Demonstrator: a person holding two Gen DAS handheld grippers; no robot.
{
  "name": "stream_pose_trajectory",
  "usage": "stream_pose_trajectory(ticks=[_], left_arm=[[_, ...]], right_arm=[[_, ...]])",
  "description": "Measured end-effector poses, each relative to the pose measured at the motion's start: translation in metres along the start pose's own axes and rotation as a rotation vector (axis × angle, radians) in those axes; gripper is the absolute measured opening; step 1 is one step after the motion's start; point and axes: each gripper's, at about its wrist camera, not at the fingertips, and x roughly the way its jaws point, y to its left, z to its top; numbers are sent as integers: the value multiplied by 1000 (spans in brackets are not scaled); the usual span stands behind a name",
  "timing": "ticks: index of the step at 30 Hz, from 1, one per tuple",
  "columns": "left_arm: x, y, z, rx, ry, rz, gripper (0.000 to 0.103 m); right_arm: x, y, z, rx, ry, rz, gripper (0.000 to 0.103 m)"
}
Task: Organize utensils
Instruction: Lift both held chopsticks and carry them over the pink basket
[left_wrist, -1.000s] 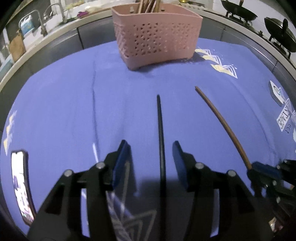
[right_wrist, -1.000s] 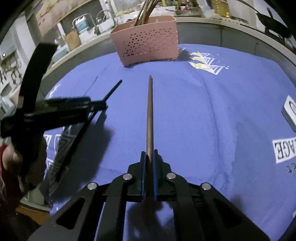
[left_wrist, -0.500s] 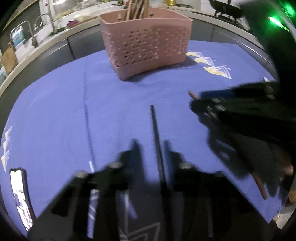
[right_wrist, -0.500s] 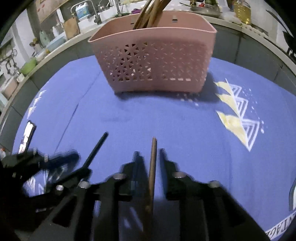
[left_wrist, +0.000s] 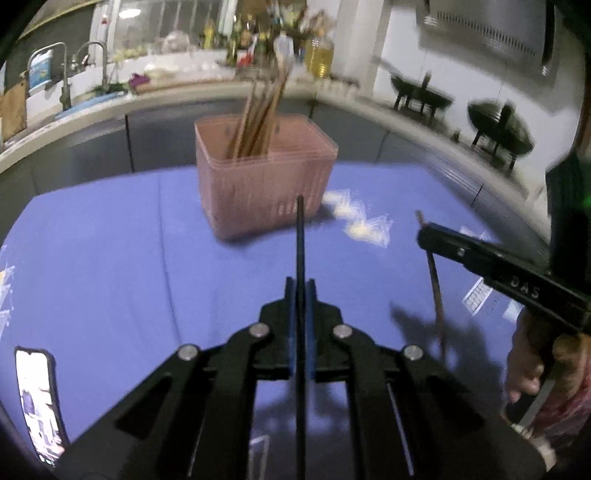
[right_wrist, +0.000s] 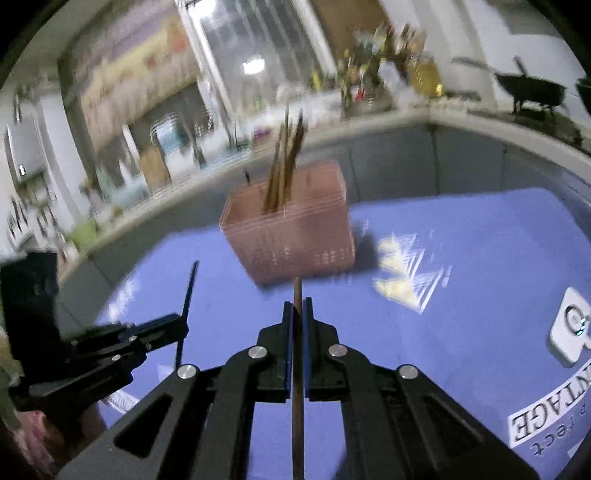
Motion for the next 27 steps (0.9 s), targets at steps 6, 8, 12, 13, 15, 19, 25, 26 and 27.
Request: stream_pose_trajectory(ticks=[6,8,12,13,15,19,25,26,27], left_arm=[[-40,0,16,-22,-108,-12,4],[-43,-1,14,-19,-112,-13,4],[-46,-5,13,-7,-115,-23,4],[-47,-5,13,-8,-118,-30,4],[-51,-6,14,-8,-129,-35,4],[-64,-7,24,9,-170,-34,4],[-80,0,70,-3,-226,-43,4],[-82,1,80,-2,-237,-43,4],[-86,1,94,4,-257,-38,4]], right_arm=[[-31,16,18,5,-130,23,5],[-31,20,20,-6,-128,33,5],[-32,27,21,-23,-126,32,5],[-31,28,21,-26,-129,31,5],[-34,30,20,-23,-133,34,5],[-41,31,29,-11,-148,55,5],[-40,36,67,-35,-193,57,5],[-39,38,74,-38,-202,60,5],[-37,41,90,-41,-218,65,5]])
